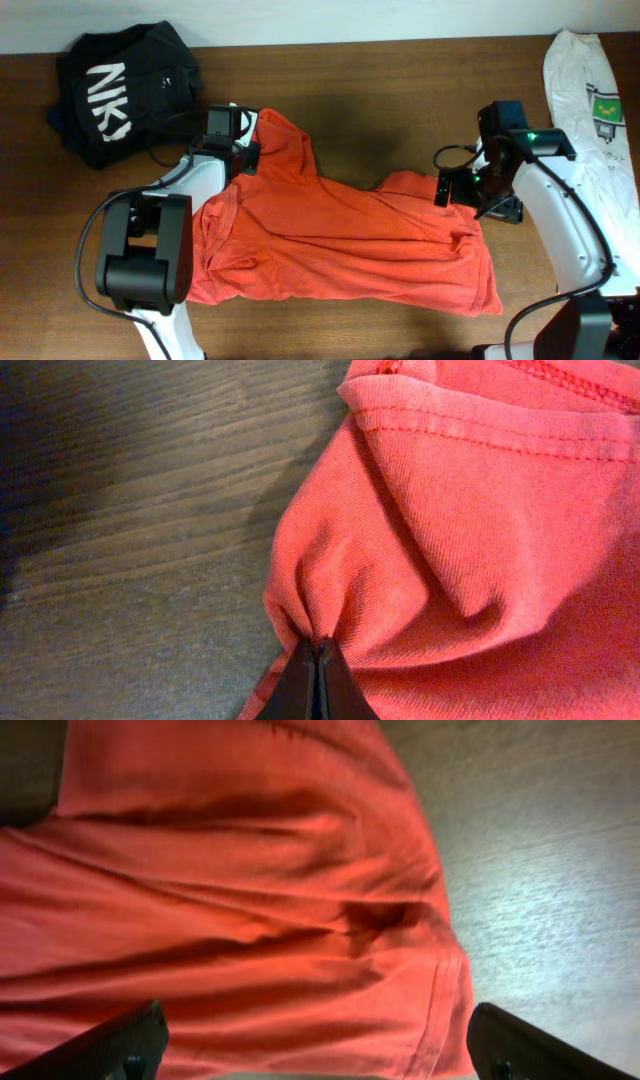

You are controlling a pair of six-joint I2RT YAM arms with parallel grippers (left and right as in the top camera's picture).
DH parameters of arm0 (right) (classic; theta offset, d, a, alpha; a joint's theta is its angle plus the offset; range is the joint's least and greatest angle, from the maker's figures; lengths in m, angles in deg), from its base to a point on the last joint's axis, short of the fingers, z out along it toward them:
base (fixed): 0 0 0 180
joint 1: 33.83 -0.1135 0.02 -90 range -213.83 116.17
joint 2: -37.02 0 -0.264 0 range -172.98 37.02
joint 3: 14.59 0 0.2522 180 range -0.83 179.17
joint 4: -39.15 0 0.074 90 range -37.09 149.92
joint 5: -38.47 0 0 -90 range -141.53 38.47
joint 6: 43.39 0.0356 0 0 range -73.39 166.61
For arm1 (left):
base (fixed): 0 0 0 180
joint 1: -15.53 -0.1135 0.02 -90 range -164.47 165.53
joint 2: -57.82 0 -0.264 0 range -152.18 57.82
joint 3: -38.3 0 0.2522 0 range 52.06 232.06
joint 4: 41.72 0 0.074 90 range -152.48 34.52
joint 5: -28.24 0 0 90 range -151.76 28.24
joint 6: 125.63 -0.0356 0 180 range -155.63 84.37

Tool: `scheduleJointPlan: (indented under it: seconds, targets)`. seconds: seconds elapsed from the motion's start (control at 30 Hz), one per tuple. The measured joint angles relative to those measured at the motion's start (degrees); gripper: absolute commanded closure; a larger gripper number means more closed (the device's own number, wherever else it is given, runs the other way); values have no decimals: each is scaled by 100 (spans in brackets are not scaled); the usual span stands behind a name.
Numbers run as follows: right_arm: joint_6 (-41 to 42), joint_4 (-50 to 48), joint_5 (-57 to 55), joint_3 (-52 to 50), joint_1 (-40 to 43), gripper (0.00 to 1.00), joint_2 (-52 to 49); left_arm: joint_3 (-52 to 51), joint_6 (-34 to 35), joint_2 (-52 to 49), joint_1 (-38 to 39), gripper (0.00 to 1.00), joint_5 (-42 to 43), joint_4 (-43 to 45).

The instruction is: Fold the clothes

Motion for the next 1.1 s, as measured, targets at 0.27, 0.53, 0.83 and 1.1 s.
scheduleJointPlan:
  seconds: [0.27, 0.53, 0.83, 1.1]
  targets:
    - [-553, -562, 476, 289, -2, 1, -289, 0, 0, 660, 0, 100, 0, -31]
    - [-765, -1008, 570, 310, -302, 25, -1873, 0, 0, 660, 0, 100, 0, -94]
    - [-975, -1202, 398, 308, -437, 75, -2280, 0, 0, 660, 0, 100, -2, -247]
    - [-841, -1023, 138, 452, -437, 96, -2376, 0, 0, 660, 0, 100, -20, -382]
